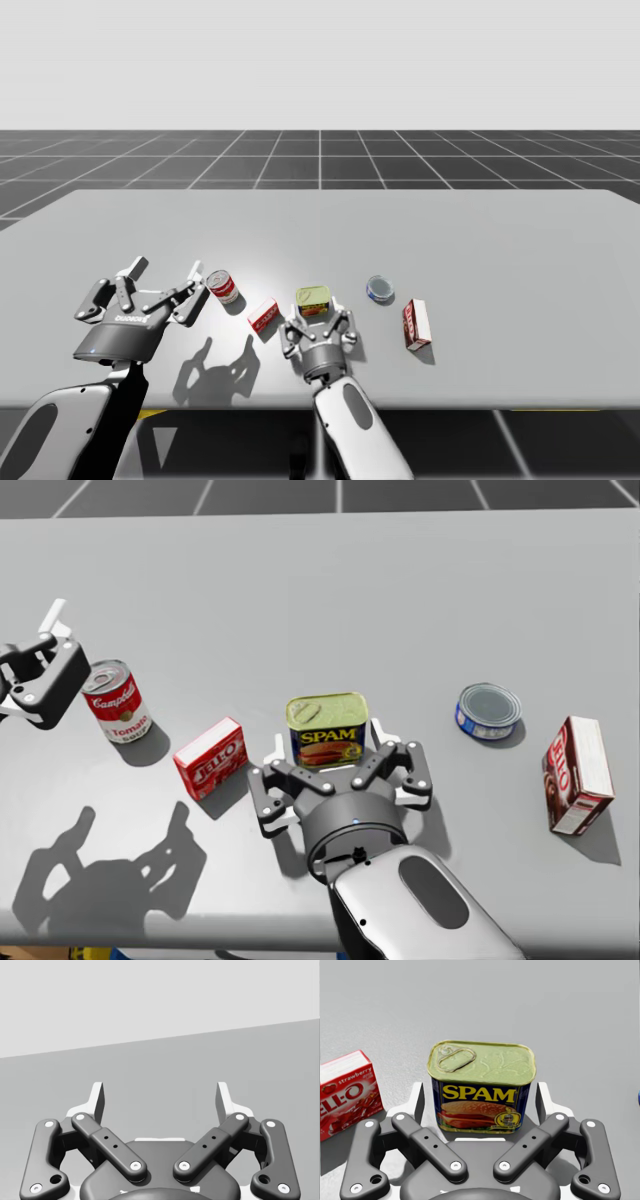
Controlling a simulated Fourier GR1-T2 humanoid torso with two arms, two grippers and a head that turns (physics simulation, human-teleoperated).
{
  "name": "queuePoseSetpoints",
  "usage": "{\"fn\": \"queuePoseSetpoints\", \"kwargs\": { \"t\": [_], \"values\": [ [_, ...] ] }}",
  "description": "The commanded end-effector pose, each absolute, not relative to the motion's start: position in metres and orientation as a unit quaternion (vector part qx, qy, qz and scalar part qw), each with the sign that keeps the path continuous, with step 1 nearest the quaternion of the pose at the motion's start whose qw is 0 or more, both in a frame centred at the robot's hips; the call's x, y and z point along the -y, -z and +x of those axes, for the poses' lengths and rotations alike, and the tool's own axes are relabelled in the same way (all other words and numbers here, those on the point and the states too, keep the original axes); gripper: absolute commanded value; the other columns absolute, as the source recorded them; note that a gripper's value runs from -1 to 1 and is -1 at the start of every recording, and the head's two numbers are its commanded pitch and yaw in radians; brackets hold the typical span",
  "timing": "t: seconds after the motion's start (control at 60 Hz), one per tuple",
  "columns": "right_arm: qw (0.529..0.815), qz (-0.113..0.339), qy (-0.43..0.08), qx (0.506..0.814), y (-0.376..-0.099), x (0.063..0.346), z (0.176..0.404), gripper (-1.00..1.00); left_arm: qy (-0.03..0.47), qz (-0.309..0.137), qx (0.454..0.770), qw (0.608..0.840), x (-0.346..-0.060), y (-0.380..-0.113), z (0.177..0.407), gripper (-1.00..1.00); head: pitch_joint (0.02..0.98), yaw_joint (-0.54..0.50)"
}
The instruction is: Lift the meat can off the table.
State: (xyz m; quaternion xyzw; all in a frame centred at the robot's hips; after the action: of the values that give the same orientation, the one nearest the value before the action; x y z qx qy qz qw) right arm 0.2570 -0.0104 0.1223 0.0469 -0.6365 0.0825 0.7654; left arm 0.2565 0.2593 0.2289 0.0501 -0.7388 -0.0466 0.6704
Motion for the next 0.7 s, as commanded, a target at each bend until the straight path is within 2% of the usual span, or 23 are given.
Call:
{"fn": "queuePoseSetpoints", "kwargs": {
  "t": [0.017, 0.15, 0.35, 0.367, 0.383, 0.4, 0.433, 0.45, 0.55, 0.7],
  "values": [
    [0.768, 0.035, -0.075, 0.634, -0.115, 0.005, 0.268, -1.0, 0.047, 0.05, 0.739, 0.67, -0.259, -0.229, 0.256, -1.0, 0.83, 0.04],
    [0.769, 0.028, -0.063, 0.635, -0.113, 0.004, 0.273, -1.0, 0.047, 0.05, 0.739, 0.67, -0.259, -0.229, 0.256, -1.0, 0.83, 0.03],
    [0.766, 0.017, -0.074, 0.638, -0.109, 0.004, 0.277, -1.0, 0.048, 0.05, 0.739, 0.671, -0.258, -0.229, 0.256, -1.0, 0.82, 0.03],
    [0.764, 0.016, -0.069, 0.642, -0.108, 0.004, 0.276, -0.41, 0.049, 0.051, 0.738, 0.671, -0.258, -0.228, 0.256, -1.0, 0.815, 0.03],
    [0.764, 0.016, -0.067, 0.641, -0.108, 0.004, 0.276, -0.08, 0.049, 0.051, 0.738, 0.671, -0.258, -0.228, 0.257, -1.0, 0.812, 0.03],
    [0.765, 0.015, -0.067, 0.641, -0.107, 0.004, 0.276, 0.63, 0.049, 0.051, 0.738, 0.671, -0.258, -0.228, 0.256, -1.0, 0.808, 0.03],
    [0.763, 0.013, -0.07, 0.642, -0.107, 0.004, 0.276, 0.93, 0.049, 0.051, 0.738, 0.671, -0.258, -0.228, 0.257, -1.0, 0.796, 0.03],
    [0.763, 0.013, -0.07, 0.642, -0.106, 0.004, 0.276, 1.0, 0.05, 0.051, 0.738, 0.671, -0.258, -0.228, 0.257, -1.0, 0.777, 0.03],
    [0.761, 0.007, -0.073, 0.645, -0.104, 0.005, 0.276, 1.0, 0.051, 0.051, 0.737, 0.671, -0.257, -0.228, 0.257, -1.0, 0.72, 0.03],
    [0.76, 0.004, -0.075, 0.646, -0.104, 0.006, 0.275, 1.0, 0.054, 0.053, 0.736, 0.673, -0.257, -0.227, 0.257, -1.0, 0.576, 0.03]
  ]
}}
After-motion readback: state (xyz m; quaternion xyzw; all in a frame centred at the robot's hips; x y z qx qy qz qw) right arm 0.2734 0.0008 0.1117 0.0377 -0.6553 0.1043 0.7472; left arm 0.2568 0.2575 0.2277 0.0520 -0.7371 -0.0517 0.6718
